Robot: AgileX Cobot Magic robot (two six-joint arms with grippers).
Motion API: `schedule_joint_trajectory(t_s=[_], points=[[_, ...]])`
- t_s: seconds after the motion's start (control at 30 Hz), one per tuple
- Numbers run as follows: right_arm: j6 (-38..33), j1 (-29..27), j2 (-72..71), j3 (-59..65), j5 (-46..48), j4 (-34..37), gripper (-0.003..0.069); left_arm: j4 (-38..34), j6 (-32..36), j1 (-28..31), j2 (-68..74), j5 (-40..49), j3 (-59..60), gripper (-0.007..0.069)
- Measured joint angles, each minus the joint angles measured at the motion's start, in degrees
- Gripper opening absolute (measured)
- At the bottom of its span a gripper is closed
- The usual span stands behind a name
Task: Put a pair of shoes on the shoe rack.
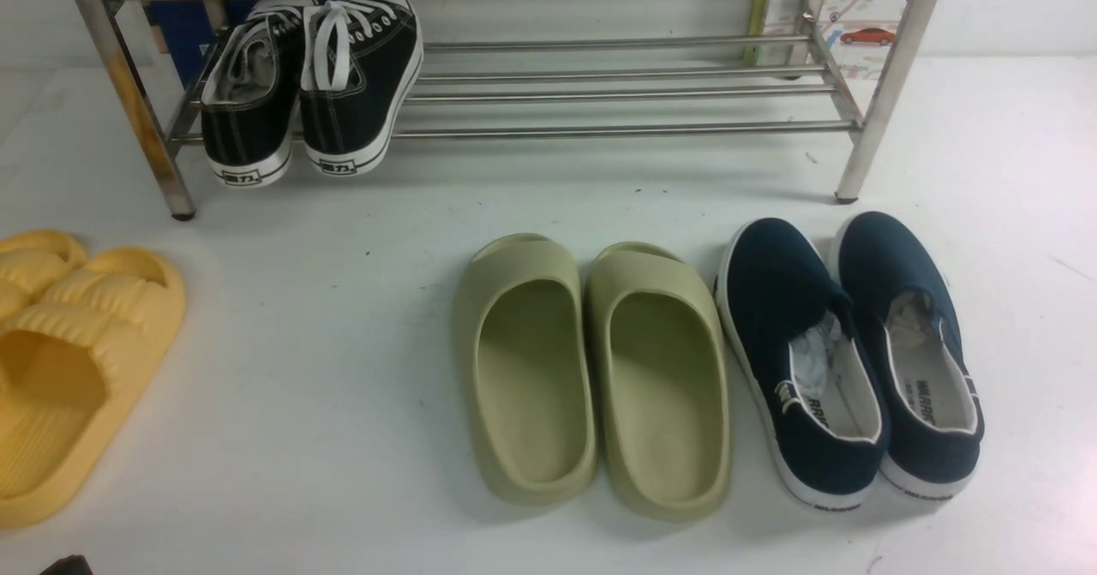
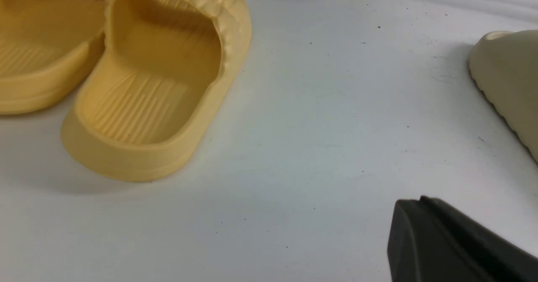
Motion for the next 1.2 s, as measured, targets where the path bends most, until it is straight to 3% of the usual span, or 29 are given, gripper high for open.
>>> schedule_joint_trajectory(t_s=[1.2], points=[[0.0,0.0,0.0,0.0,0.0,0.0,0.0246,-0.05,0.0,0.07,0.0,0.0,0.0,0.0]])
